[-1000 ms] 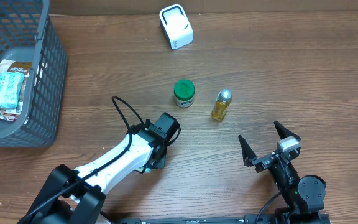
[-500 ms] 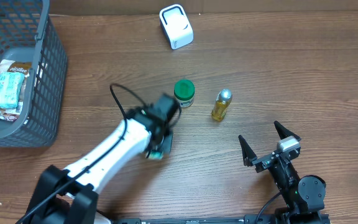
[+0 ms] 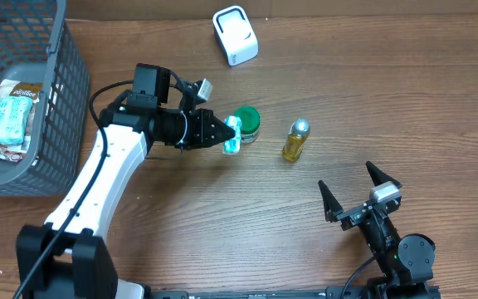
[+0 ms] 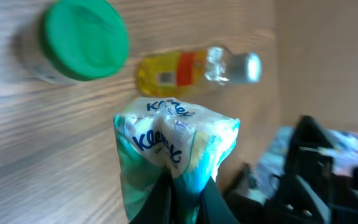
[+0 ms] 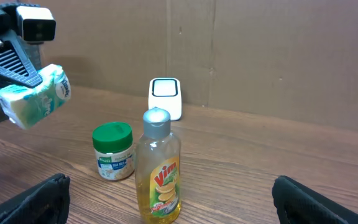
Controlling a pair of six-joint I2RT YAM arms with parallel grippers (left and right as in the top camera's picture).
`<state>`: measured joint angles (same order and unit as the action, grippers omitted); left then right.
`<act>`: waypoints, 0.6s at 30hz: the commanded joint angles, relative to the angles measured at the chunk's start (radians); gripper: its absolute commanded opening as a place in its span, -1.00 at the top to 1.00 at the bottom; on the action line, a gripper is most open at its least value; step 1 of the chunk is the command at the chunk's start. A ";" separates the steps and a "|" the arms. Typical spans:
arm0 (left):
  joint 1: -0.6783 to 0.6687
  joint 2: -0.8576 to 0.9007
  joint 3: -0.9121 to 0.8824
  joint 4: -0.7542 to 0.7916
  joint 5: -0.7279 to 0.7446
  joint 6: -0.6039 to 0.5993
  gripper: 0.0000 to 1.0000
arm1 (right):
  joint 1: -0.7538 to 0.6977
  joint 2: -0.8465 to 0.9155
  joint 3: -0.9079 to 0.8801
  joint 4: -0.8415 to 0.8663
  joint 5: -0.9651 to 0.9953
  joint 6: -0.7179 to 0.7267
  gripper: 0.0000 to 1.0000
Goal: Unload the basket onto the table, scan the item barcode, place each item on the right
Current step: 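Lift the Kleenex pack and carry it toward the green jar, then lower the Kleenex pack onto the table in front of the jar and release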
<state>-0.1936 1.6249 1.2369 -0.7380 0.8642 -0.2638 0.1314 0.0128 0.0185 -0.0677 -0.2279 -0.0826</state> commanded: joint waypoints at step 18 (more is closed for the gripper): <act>-0.026 0.427 -0.123 0.124 0.457 0.269 0.91 | -0.004 -0.010 -0.011 0.006 0.010 -0.005 -1.00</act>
<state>-0.2100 1.9999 1.1198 -0.6521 1.2495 -0.0540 0.1314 0.0128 0.0185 -0.0673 -0.2283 -0.0826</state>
